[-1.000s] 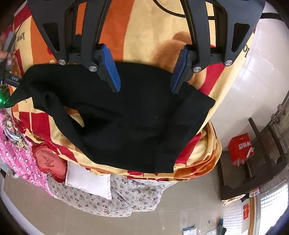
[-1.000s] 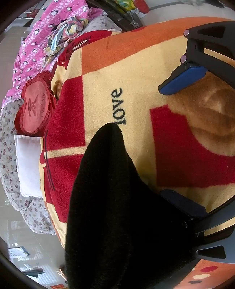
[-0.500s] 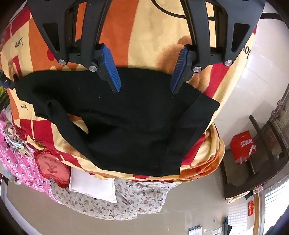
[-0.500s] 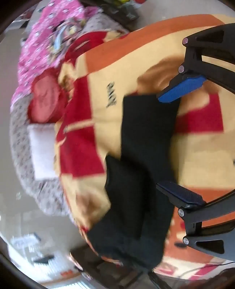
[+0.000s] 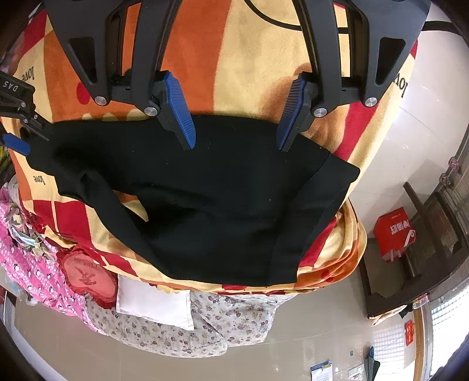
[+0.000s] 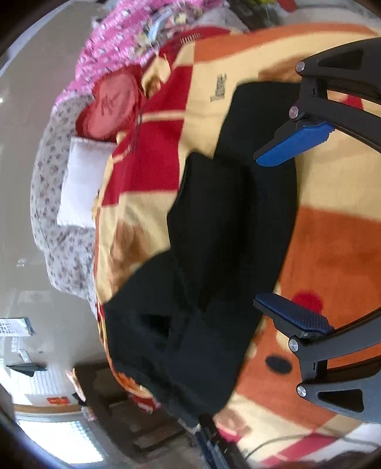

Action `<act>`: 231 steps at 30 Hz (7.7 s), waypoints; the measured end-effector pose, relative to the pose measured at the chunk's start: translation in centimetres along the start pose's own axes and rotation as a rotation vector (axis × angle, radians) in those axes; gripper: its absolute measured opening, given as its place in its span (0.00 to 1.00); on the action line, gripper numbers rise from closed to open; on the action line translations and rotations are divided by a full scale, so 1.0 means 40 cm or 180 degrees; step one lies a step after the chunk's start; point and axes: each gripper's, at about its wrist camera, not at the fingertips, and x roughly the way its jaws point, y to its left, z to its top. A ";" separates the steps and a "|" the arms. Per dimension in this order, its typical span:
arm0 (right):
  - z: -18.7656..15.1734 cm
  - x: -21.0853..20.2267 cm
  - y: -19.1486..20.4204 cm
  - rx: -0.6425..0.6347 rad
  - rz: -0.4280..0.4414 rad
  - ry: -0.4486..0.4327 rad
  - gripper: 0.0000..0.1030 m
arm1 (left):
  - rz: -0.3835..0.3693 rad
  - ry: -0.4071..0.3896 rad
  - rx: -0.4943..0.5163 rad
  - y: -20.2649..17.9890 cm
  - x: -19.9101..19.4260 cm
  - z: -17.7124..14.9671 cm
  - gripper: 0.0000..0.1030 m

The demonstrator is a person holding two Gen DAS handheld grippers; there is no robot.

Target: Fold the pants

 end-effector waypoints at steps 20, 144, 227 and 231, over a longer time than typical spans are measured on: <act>0.019 0.037 0.044 -0.0090 0.0003 0.0108 0.85 | -0.0117 0.0073 0.0017 -0.014 0.014 -0.002 0.56; -0.165 0.020 -0.259 0.1475 0.0801 0.0368 0.64 | -0.0346 0.0610 -0.1414 0.272 0.177 0.026 0.56; -0.227 -0.037 -0.441 0.2096 0.0733 0.0072 0.38 | -0.0264 0.0482 -0.0986 0.347 -0.051 -0.069 0.14; -0.171 -0.087 -0.438 0.1546 -0.0463 0.0072 0.39 | -0.0316 0.0456 -0.0897 0.328 -0.054 -0.048 0.24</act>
